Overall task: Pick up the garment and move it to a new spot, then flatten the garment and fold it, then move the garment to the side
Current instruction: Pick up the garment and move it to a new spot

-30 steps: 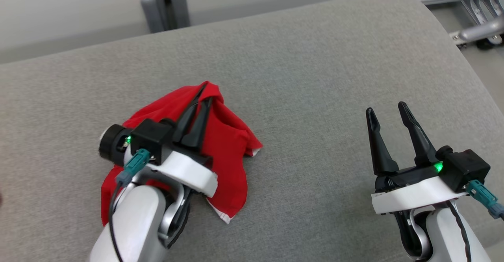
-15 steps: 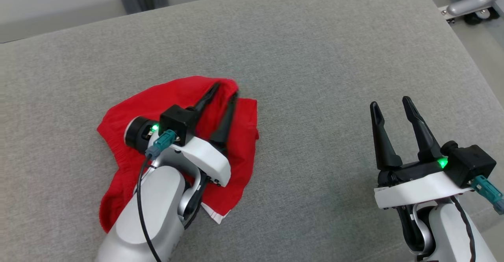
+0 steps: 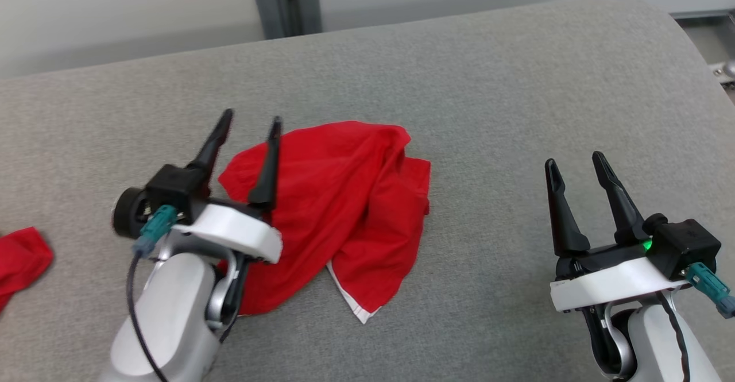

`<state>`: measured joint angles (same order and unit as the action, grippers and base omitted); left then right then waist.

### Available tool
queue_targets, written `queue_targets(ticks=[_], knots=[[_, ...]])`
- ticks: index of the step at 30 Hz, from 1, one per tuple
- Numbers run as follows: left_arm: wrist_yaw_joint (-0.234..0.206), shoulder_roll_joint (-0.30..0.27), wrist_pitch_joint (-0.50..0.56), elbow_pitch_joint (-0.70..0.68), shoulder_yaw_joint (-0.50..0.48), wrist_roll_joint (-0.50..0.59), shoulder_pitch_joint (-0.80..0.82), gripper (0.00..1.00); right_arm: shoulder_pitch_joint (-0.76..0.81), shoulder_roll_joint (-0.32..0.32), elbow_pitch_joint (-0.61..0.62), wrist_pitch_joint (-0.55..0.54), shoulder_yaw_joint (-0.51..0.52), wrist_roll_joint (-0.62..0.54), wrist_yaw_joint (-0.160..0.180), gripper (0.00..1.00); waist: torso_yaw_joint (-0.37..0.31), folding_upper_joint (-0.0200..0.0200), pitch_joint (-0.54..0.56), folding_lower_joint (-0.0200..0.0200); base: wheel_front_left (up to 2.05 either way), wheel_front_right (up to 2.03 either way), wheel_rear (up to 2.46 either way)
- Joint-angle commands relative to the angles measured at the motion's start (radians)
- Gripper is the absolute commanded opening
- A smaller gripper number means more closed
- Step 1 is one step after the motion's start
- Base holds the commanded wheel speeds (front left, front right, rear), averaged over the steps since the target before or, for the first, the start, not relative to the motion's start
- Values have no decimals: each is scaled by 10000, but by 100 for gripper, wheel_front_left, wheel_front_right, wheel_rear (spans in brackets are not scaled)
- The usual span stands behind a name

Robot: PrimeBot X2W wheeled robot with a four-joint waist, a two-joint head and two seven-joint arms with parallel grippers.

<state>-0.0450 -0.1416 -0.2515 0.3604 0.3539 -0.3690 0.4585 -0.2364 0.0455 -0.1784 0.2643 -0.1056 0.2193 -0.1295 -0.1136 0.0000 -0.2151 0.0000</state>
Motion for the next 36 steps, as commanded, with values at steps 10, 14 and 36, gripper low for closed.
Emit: queue_targets(ticks=[10,14,36], knots=[[-788,-998,-98,-963,-1297,-239,-1427,100,312,79,-182,-45,-97,-302,-21,100,872,0,760,0,0,0,0],[-1065,-1259,-102,-1580,-1583,-256,-2118,100,504,81,-191,-135,-74,-411,-21,100,1010,0,1023,0,0,0,0],[-1876,-1712,748,-4000,-1353,-88,-4829,100,1729,78,177,-649,190,-414,-21,100,1064,0,2002,0,0,0,0]])
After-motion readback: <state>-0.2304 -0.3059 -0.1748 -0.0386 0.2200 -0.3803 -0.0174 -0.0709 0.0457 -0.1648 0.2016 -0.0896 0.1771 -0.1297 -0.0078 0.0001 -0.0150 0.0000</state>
